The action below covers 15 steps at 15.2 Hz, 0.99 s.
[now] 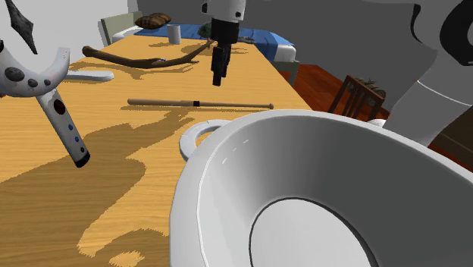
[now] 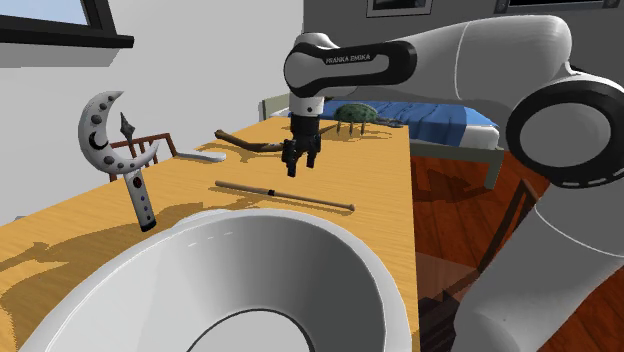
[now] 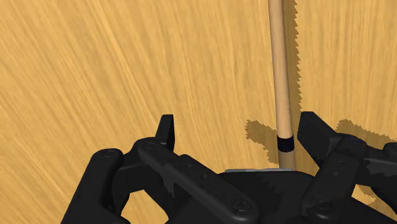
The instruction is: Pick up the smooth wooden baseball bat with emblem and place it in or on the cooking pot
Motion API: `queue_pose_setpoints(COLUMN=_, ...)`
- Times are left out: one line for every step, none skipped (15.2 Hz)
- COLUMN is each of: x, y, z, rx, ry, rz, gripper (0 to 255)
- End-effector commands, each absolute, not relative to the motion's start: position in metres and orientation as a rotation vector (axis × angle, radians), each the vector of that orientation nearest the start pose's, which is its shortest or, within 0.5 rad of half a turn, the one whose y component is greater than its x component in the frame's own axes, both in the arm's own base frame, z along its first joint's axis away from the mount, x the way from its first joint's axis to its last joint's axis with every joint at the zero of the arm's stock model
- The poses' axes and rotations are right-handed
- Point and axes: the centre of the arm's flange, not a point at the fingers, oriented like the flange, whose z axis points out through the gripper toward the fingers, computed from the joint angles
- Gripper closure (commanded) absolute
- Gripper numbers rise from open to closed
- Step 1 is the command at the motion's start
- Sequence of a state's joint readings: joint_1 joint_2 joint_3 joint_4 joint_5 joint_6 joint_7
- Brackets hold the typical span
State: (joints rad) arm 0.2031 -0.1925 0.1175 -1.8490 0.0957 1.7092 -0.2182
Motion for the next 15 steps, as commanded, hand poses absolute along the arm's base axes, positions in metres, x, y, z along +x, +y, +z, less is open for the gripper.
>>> queue_pose_setpoints(x=0.483, y=0.199, z=0.600, rx=-2.931, ry=-0.904, rz=-0.051, gripper=0)
queue_pose_setpoints(x=0.487, y=0.212, z=0.598, rx=-2.916, ry=-0.955, rz=-0.041, gripper=0)
queue_pose_setpoints(x=0.490, y=0.226, z=0.596, rx=-2.900, ry=-1.006, rz=-0.030, gripper=0)
queue_pose_setpoints(x=0.492, y=0.239, z=0.594, rx=-2.883, ry=-1.057, rz=-0.019, gripper=0)
queue_pose_setpoints(x=0.495, y=0.253, z=0.592, rx=-2.865, ry=-1.107, rz=-0.008, gripper=0)
queue_pose_setpoints(x=0.495, y=0.255, z=0.591, rx=-2.861, ry=-1.118, rz=-0.006, gripper=0)
queue_pose_setpoints(x=0.495, y=0.256, z=0.586, rx=-2.861, ry=-1.118, rz=-0.006, gripper=0)
queue_pose_setpoints(x=0.495, y=0.256, z=0.581, rx=-2.861, ry=-1.118, rz=-0.006, gripper=0)
queue_pose_setpoints(x=0.495, y=0.256, z=0.575, rx=-2.861, ry=-1.118, rz=-0.006, gripper=0)
queue_pose_setpoints(x=0.494, y=0.257, z=0.570, rx=-2.861, ry=-1.118, rz=-0.006, gripper=0)
queue_pose_setpoints(x=0.494, y=0.257, z=0.565, rx=-2.861, ry=-1.118, rz=-0.006, gripper=0)
queue_pose_setpoints(x=0.494, y=0.258, z=0.560, rx=-2.861, ry=-1.118, rz=-0.006, gripper=0)
queue_pose_setpoints(x=0.494, y=0.258, z=0.551, rx=-2.861, ry=-1.118, rz=-0.006, gripper=0)
queue_pose_setpoints(x=0.494, y=0.258, z=0.551, rx=-2.861, ry=-1.118, rz=-0.006, gripper=0)
queue_pose_setpoints(x=0.494, y=0.258, z=0.551, rx=-2.861, ry=-1.118, rz=-0.006, gripper=0)
